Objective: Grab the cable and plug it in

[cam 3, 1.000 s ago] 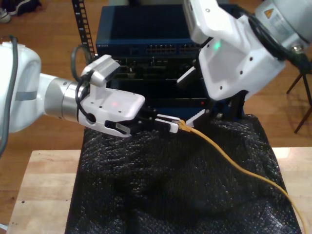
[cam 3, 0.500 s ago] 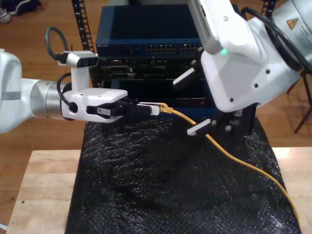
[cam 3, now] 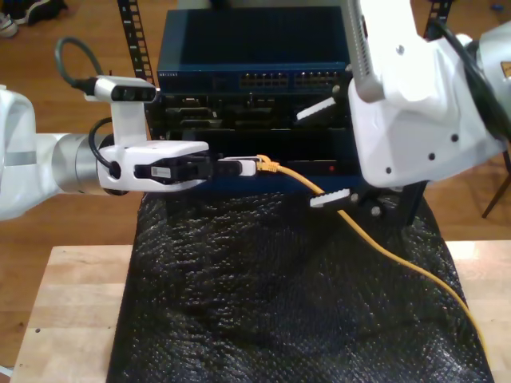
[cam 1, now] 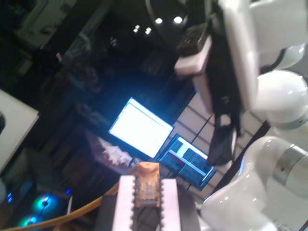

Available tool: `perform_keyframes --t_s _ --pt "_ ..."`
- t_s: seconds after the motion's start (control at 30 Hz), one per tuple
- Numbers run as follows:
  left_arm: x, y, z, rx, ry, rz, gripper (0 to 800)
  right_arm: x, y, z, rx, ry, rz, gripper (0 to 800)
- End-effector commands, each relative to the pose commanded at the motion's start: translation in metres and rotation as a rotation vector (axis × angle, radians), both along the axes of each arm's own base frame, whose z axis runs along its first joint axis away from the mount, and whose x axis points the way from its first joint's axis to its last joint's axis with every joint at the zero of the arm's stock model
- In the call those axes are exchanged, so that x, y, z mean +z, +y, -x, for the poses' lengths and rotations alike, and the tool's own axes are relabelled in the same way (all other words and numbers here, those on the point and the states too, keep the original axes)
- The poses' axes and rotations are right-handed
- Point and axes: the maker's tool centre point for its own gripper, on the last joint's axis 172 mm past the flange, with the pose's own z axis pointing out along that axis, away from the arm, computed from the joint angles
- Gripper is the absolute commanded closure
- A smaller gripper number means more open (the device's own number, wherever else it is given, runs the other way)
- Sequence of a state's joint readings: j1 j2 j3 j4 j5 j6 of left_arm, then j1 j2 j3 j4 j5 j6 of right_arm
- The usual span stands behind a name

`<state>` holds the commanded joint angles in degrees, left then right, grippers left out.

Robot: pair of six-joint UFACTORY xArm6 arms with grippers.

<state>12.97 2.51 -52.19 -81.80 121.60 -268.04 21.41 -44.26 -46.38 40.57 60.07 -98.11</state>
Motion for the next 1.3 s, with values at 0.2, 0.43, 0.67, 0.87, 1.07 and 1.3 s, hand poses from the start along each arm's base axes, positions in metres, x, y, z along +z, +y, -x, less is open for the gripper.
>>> perform_keyframes --t_s 0.2,0.43,0.67,0.87,1.07,1.3 --pt "0.002 0.001 0.004 -0.017 0.014 0.01 793 -0.008 0.017 -0.001 0.023 -0.043 -0.003 14" --pt "0.012 0.002 0.009 -0.043 0.032 0.042 792 -0.011 0.013 -0.012 -0.004 -0.08 -0.007 14" --pt "0.019 0.005 0.013 -0.063 0.037 0.079 792 -0.004 0.036 -0.004 0.035 -0.129 -0.028 23" --pt "0.022 0.006 0.015 -0.077 0.048 0.087 792 0.001 0.049 0.0 0.067 -0.19 -0.037 47" --pt "0.027 0.008 0.017 -0.097 0.076 0.106 792 0.005 0.047 -0.003 0.057 -0.206 -0.041 47" --pt "0.027 0.011 0.015 -0.12 0.127 0.127 792 0.011 0.042 -0.007 0.031 -0.241 -0.053 99"
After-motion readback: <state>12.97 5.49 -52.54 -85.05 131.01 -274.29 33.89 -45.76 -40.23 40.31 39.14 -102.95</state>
